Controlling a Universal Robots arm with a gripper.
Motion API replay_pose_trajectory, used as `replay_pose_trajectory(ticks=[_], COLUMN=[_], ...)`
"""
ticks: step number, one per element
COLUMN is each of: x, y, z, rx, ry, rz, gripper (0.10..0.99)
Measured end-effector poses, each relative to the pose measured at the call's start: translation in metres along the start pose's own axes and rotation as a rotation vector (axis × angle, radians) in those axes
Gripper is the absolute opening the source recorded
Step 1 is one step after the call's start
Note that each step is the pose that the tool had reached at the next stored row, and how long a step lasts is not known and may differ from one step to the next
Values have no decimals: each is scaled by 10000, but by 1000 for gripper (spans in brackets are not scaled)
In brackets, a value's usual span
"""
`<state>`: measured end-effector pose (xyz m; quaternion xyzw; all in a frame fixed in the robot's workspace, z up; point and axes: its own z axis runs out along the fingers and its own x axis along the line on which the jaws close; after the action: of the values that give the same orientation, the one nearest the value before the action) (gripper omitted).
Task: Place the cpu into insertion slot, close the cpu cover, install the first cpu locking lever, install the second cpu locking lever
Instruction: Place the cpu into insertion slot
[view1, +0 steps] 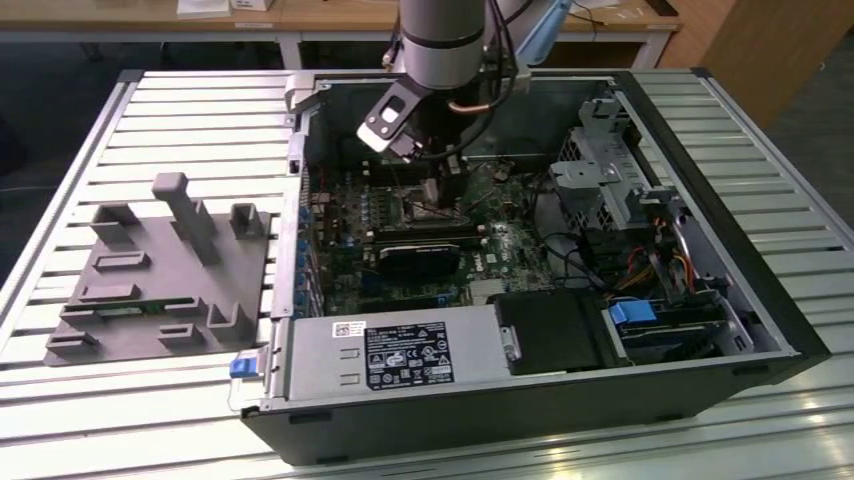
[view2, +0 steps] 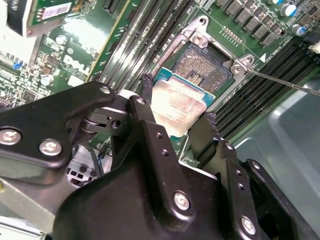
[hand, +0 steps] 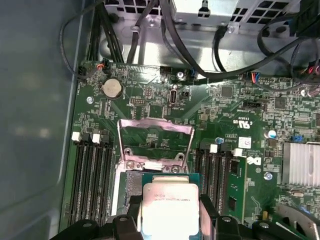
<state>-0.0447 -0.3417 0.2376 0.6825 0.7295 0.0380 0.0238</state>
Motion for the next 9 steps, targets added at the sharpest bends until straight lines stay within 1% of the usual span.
replay_pose_trajectory(ticks=[9], x=[66], y=[-21], z=[75], rx=[-3], ry=[-41], rz=[294], gripper=[537])
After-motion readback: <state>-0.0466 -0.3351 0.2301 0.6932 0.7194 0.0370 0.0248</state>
